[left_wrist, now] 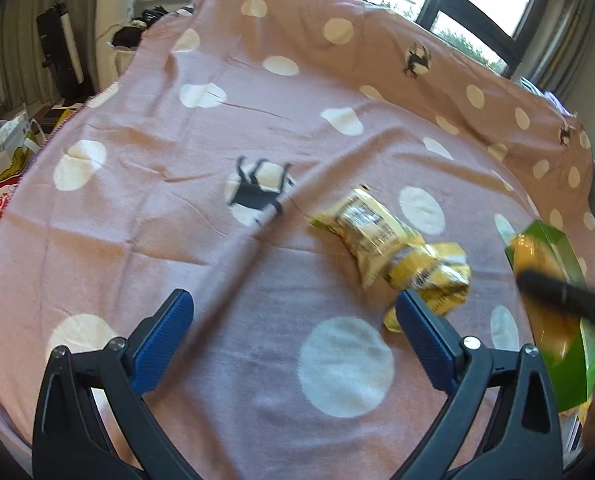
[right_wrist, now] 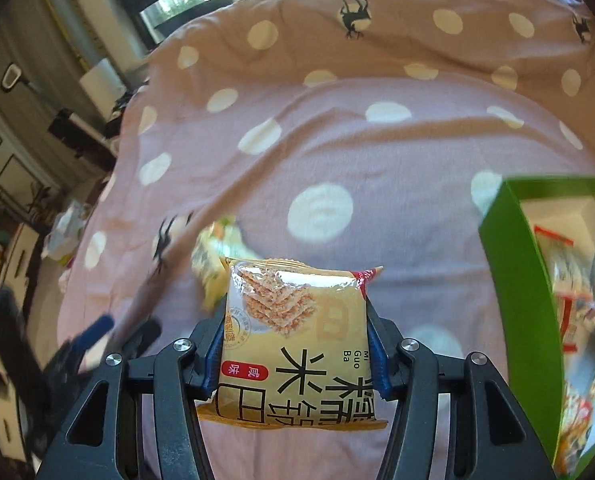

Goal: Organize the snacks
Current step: 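Grasp the yellow rice-cake packet with the right gripper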

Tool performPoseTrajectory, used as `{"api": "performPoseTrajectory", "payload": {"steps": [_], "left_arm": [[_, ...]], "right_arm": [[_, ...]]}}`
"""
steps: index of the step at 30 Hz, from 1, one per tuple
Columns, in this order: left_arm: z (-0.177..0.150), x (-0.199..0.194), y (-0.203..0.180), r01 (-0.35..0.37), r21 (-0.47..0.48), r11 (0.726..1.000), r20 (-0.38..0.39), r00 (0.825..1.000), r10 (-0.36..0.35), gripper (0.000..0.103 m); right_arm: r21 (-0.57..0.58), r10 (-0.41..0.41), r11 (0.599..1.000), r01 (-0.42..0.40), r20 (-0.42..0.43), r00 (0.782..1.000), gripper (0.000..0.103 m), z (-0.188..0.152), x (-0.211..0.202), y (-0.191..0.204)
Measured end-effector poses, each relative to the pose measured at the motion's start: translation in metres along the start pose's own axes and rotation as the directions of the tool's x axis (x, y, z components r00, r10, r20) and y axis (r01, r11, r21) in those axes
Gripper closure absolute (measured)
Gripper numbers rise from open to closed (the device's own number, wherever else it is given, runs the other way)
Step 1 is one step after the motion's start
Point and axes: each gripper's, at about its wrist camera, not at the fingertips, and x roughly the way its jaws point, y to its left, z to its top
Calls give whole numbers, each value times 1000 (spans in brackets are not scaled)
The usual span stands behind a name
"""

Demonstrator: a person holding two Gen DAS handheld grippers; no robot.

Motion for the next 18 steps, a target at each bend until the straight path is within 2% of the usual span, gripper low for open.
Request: {"api": "performPoseTrajectory", "payload": {"steps": [4, 11, 15, 17, 18], "left_arm": [[-6, -1, -15, 26, 41, 999, -5, 1000, -26, 3], [-13, 4, -27, 94, 32, 995, -60, 994, -92, 13], [-15, 0, -35, 97, 33, 995, -65, 993, -95, 14], [-17, -3, -44, 154, 45, 987, -77, 986, -150, 14], [-19, -4, -49, 199, 45, 979, -96, 976, -194, 14]], "right_arm": [[-12, -38, 999, 38, -28, 999, 45, -31, 7, -8], [-14, -16, 1000, 13, -180, 983, 43, -45, 41, -18], [10, -5, 1000, 6, -135, 991, 32, -44, 26, -25], [18, -13, 1000, 14, -84, 996, 28, -44, 12, -30], [40, -11, 999, 13, -62, 998, 28, -44, 5, -36]]}}
